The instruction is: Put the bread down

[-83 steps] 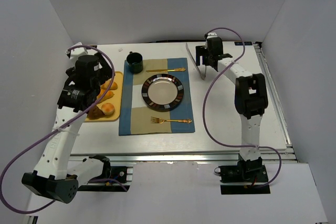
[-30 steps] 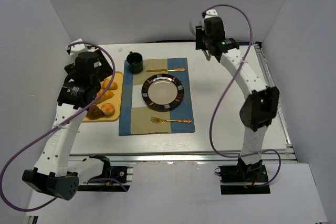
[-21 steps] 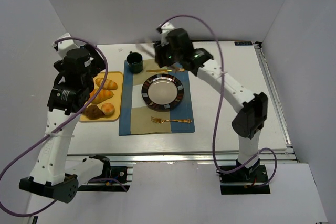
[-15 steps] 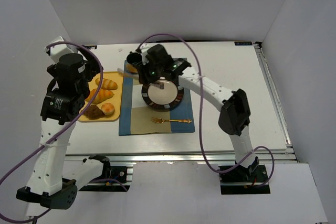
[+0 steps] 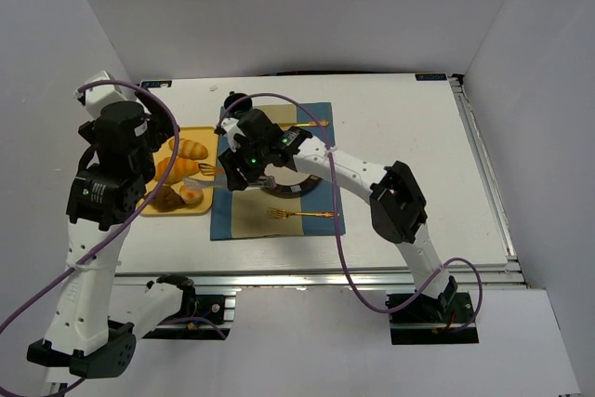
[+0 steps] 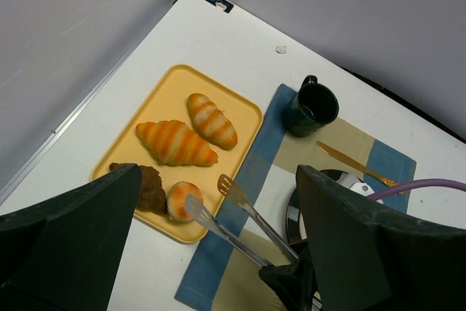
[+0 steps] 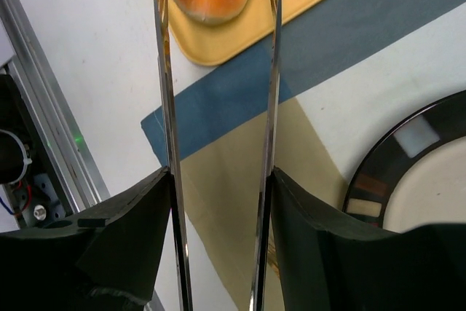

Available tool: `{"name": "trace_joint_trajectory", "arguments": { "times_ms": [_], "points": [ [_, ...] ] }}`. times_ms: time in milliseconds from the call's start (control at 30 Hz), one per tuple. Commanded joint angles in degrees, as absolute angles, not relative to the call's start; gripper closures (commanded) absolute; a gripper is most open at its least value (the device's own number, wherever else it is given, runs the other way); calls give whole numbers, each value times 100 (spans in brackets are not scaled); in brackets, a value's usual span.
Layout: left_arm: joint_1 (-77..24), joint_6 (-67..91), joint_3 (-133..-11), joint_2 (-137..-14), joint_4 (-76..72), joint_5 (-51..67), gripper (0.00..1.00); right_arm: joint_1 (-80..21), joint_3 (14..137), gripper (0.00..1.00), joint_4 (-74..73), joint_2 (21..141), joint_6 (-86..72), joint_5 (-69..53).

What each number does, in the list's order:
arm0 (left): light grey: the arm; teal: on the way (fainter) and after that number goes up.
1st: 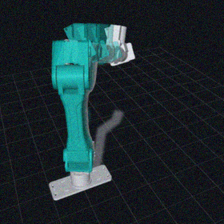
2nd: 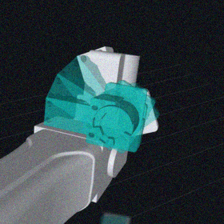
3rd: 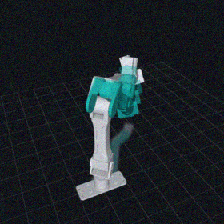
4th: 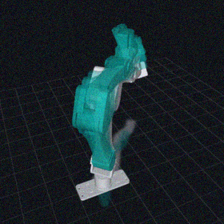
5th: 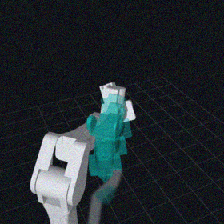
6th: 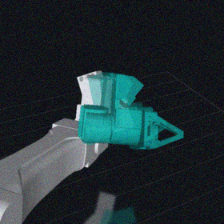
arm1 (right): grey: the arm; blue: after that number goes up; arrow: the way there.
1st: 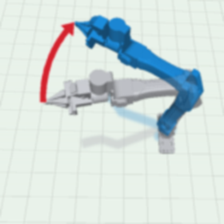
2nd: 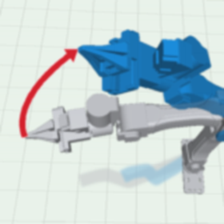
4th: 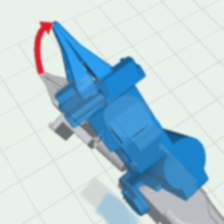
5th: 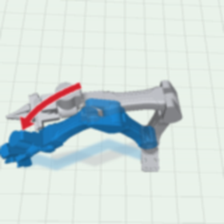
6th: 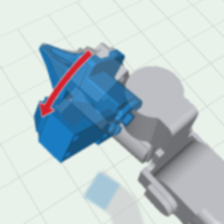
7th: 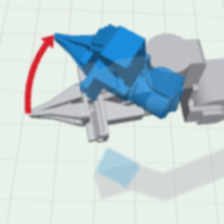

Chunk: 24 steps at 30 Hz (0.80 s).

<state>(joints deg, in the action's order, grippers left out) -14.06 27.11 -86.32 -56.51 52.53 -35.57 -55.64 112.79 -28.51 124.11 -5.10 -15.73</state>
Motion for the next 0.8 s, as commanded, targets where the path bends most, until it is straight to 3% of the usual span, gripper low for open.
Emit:
{"name": "trace_joint_trajectory", "arguments": {
  "times_ms": [0,400,767],
  "points": [
    [-1397,2663,-8648,-5572,5282,-3560,2,-5616,11233,39,-2584,12129,-431,-1881],
    [-1397,2575,-8631,-5546,5414,-3542,2,-5730,11338,35,-2584,12621,-396,-2109],
    [-1397,2566,-8596,-5440,5546,-3674,2,-5766,11249,32,-2303,13034,-334,-1617]
  ]
}}
